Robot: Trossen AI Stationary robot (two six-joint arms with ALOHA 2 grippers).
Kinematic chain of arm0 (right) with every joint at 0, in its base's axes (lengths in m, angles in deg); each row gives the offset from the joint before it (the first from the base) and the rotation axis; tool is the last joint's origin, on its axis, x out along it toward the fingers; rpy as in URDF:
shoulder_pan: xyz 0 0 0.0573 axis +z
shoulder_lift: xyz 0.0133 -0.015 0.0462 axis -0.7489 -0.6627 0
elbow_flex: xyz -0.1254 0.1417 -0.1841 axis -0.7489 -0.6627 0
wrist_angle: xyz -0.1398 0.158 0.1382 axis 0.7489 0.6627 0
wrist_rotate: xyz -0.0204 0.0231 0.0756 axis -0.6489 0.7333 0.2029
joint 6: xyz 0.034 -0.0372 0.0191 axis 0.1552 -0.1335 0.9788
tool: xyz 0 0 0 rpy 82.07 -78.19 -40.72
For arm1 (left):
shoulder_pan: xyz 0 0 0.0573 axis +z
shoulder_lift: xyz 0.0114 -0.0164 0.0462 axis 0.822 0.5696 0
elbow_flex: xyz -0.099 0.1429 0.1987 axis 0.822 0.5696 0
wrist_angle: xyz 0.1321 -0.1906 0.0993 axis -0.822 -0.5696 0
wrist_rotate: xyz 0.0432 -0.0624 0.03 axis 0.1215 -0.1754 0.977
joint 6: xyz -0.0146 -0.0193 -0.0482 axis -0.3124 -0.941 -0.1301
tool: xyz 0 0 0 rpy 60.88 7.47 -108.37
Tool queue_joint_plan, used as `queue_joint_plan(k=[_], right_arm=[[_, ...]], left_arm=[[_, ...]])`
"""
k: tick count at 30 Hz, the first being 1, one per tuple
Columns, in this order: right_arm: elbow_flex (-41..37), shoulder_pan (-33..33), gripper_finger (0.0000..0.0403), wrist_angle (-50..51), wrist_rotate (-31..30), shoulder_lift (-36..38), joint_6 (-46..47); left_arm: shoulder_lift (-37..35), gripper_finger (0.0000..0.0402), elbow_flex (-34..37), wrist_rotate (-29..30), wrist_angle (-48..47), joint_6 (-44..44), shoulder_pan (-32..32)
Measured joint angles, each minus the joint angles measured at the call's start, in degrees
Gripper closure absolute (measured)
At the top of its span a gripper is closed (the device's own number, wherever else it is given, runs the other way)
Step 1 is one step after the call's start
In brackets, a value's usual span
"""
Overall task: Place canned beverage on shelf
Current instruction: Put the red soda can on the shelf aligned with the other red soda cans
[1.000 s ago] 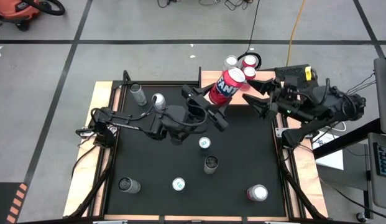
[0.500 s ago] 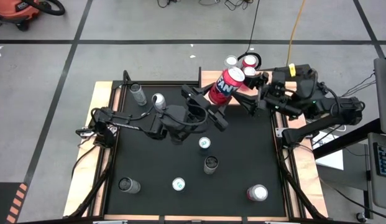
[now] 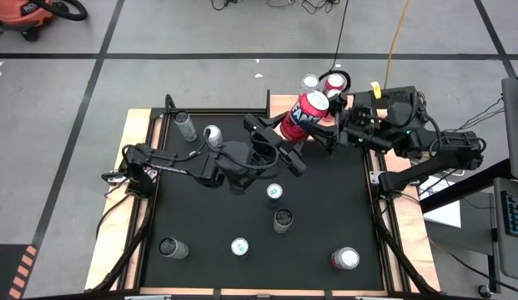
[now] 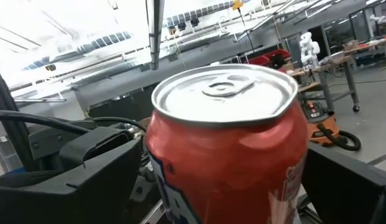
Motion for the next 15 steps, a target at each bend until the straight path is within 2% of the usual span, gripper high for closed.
queue_joint_plan(k=[15], right_arm=[[0.0,0.0,0.0016,0.0,-0.02,0.2,-1.65]], left_arm=[[0.01,0.0095,0.0,0.37,-0.41,0.02,-0.02]])
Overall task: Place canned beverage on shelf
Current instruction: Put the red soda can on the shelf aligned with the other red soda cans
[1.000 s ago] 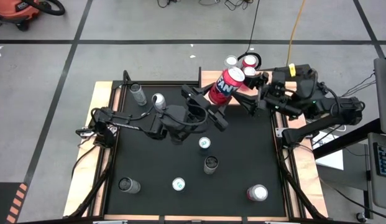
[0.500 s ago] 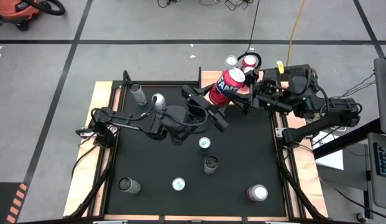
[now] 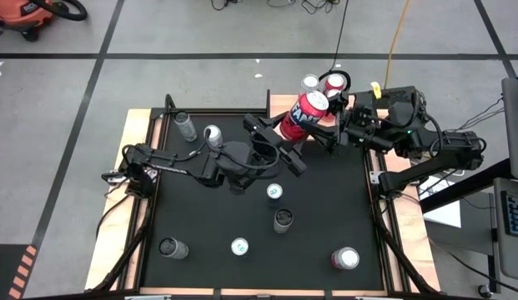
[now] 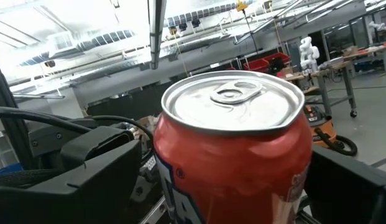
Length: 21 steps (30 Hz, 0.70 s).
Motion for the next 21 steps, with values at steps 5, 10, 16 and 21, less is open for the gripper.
queue_joint_plan(k=[5,10,16,21], right_arm=[[0.0,0.0,0.006,0.0,-0.02,0.0,0.1],[0.0,0.0,0.0106,0.02,-0.16,0.02,0.08],[0.0,0.0,0.0126,0.35,-0.23,0.02,-0.81],[-0.11,0.0,0.0125,0.75,-0.13,0.66,-0.97]], left_arm=[[0.01,0.0095,0.0,0.0,-0.01,0.02,0.04],[0.01,0.0095,0.0,0.03,-0.06,0.0,0.04],[-0.01,0.0094,0.0,0.15,-2.35,-0.44,0.12],[-0.03,0.0067,0.0,-0.32,-4.14,-1.65,-0.06]])
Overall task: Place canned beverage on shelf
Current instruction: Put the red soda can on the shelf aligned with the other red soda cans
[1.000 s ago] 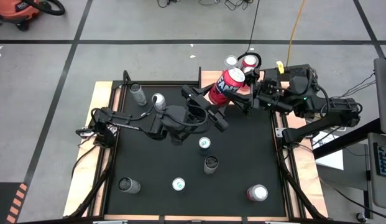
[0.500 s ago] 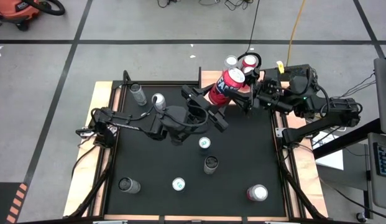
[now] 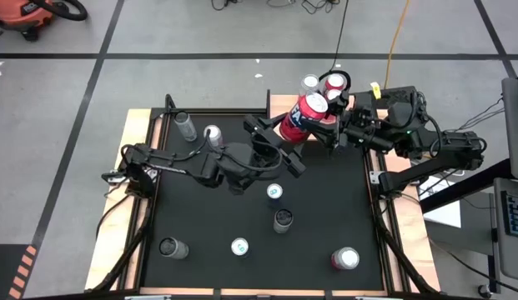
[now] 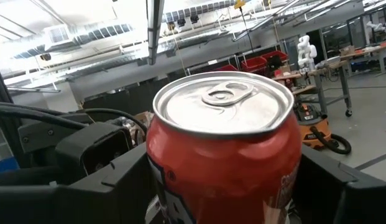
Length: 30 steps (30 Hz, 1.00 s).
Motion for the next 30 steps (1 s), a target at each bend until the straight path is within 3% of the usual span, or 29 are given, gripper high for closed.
queue_joint_plan(k=[7,10,16,23,30], right_arm=[[0.0,0.02,0.0125,1.95,0.36,2.54,-0.24],[0.0,-0.02,0.0125,3.14,3.28,3.57,-0.17],[0.06,0.02,0.0125,4.12,13.85,5.29,0.71],[0.11,0.04,0.0125,8.49,20.75,5.5,4.16],[0.09,0.02,0.0125,9.54,24.02,5.46,4.74]], left_arm=[[-2.38,0.0031,0.06,-4.84,-0.51,-5.45,-0.97],[-3.29,0.0029,0.0,-9.11,-2.51,-9.39,-0.78],[-5.49,0.0028,0.02,-27.38,-8.18,-21.99,2.5],[-5.84,0.0028,0.02,-49.49,-9.35,-29.88,6.3],[-5.83,0.0029,0.02,-61.78,-14.88,-32.98,8.71]])
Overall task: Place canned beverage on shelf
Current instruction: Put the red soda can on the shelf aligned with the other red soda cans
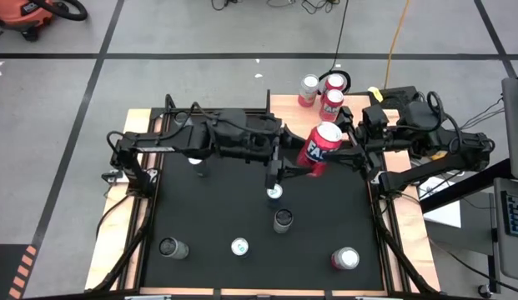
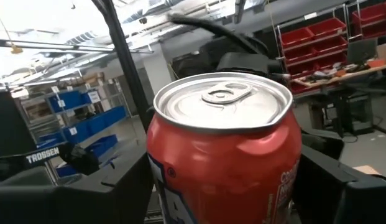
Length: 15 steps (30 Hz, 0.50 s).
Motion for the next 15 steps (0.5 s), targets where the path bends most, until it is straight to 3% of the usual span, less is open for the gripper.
queue_joint_plan(k=[9,15], right_arm=[[0.02,0.02,0.0124,-0.31,0.39,-0.2,-1.25],[0.02,0.02,0.0124,0.08,0.27,-0.61,-1.94]], left_arm=[[0.62,0.0029,0.02,-4.03,-0.79,-0.1,0.51],[1.37,0.0029,0.02,-3.23,-0.7,-0.48,0.29]])
